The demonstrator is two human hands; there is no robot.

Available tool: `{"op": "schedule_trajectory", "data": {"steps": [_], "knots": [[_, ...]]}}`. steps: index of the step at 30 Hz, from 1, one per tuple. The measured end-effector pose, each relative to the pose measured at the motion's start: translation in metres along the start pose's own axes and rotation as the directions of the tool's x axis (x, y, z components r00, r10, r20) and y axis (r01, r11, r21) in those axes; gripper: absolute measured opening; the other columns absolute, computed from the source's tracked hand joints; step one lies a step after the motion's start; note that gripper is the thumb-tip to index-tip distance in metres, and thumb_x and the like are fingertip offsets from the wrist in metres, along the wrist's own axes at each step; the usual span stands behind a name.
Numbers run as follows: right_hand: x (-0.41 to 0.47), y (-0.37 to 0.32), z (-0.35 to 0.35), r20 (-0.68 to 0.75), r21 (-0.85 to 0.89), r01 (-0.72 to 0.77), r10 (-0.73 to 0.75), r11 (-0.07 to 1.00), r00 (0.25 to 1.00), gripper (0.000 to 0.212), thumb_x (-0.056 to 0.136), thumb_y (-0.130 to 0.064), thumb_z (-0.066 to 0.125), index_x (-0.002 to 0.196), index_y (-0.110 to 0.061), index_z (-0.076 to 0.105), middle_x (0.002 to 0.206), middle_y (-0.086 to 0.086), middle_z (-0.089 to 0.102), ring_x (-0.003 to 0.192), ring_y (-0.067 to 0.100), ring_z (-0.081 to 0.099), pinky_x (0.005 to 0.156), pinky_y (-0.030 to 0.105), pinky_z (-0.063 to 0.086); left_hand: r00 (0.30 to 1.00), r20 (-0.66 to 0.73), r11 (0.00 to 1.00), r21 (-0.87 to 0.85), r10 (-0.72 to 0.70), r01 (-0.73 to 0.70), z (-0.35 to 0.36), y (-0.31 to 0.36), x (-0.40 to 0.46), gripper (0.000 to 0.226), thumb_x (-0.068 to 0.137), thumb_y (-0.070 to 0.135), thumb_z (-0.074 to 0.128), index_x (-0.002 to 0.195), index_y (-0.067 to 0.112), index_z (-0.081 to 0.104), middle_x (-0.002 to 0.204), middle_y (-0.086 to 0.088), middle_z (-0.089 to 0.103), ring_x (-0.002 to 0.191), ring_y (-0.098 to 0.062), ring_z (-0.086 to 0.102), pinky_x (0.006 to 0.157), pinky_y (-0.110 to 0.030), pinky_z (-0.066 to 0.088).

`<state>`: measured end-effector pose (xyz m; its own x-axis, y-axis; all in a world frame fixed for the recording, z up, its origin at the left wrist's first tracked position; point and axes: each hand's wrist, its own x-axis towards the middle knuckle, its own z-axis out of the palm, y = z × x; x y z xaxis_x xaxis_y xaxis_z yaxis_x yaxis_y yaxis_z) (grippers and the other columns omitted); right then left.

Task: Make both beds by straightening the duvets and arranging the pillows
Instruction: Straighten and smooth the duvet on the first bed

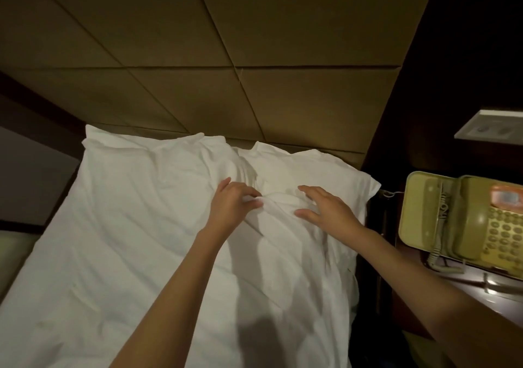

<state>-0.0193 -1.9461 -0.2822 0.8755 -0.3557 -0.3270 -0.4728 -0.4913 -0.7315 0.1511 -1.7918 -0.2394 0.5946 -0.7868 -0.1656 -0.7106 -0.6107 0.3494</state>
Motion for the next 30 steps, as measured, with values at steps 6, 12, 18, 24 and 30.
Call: {"op": "schedule_trajectory", "data": {"steps": [6, 12, 18, 24, 30], "knots": [[0.014, -0.037, 0.017, 0.071, -0.005, 0.063, -0.062, 0.998, 0.996, 0.065, 0.090, -0.051, 0.054, 0.146, -0.026, 0.032, 0.147, -0.003, 0.040, 0.131, 0.015, 0.040, 0.107, 0.034, 0.034, 0.983, 0.044, 0.962, -0.203, -0.179, 0.184, -0.009, -0.014, -0.044, 0.033, 0.086, 0.043, 0.064, 0.114, 0.027, 0.068, 0.089, 0.013, 0.067, 0.088, -0.005, 0.057, 0.082, -0.027, 0.045], [0.030, -0.062, 0.040, 0.002, 0.089, 0.013, -0.013, 0.996, 1.000, 0.064, 0.090, -0.049, 0.057, 0.143, -0.021, 0.036, 0.144, 0.002, 0.043, 0.131, 0.018, 0.041, 0.105, 0.038, 0.037, 0.959, -0.081, 0.955, -0.145, -0.272, 0.258, 0.000, -0.025, -0.060, 0.035, 0.095, 0.026, 0.056, 0.130, 0.028, 0.055, 0.094, 0.004, 0.071, 0.094, -0.013, 0.063, 0.071, -0.023, 0.039], [0.026, -0.055, 0.053, -0.027, 0.295, -0.104, 0.117, 0.950, 0.993, 0.064, 0.084, -0.027, 0.071, 0.139, -0.017, 0.040, 0.132, 0.008, 0.050, 0.122, 0.020, 0.046, 0.098, 0.023, 0.036, 0.981, -0.183, 0.998, -0.021, -0.056, 0.053, 0.009, -0.028, -0.048, 0.046, 0.083, 0.013, 0.068, 0.127, 0.025, 0.059, 0.100, 0.006, 0.068, 0.101, -0.018, 0.059, 0.091, -0.026, 0.026], [0.013, -0.045, 0.051, -0.103, 0.425, -0.102, 0.160, 0.900, 0.982, 0.041, 0.089, -0.011, 0.065, 0.126, -0.020, 0.049, 0.109, 0.004, 0.055, 0.083, 0.008, 0.052, 0.066, 0.002, 0.038, 0.983, -0.122, 0.985, 0.127, 0.135, -0.119, 0.005, -0.016, -0.014, 0.041, 0.090, 0.016, 0.062, 0.130, 0.024, 0.058, 0.136, 0.000, 0.055, 0.134, -0.022, 0.040, 0.112, -0.039, 0.011], [-0.006, -0.018, 0.018, -0.221, 0.515, -0.128, 0.276, 0.848, 0.935, 0.033, 0.091, -0.008, 0.061, 0.118, -0.022, 0.050, 0.104, 0.003, 0.052, 0.085, 0.013, 0.051, 0.074, 0.019, 0.041, 0.980, 0.027, 0.958, 0.209, 0.197, -0.199, 0.016, 0.007, 0.023, 0.023, 0.095, 0.028, 0.054, 0.112, 0.027, 0.069, 0.132, 0.007, 0.058, 0.142, -0.015, 0.027, 0.112, -0.050, -0.011]]}}
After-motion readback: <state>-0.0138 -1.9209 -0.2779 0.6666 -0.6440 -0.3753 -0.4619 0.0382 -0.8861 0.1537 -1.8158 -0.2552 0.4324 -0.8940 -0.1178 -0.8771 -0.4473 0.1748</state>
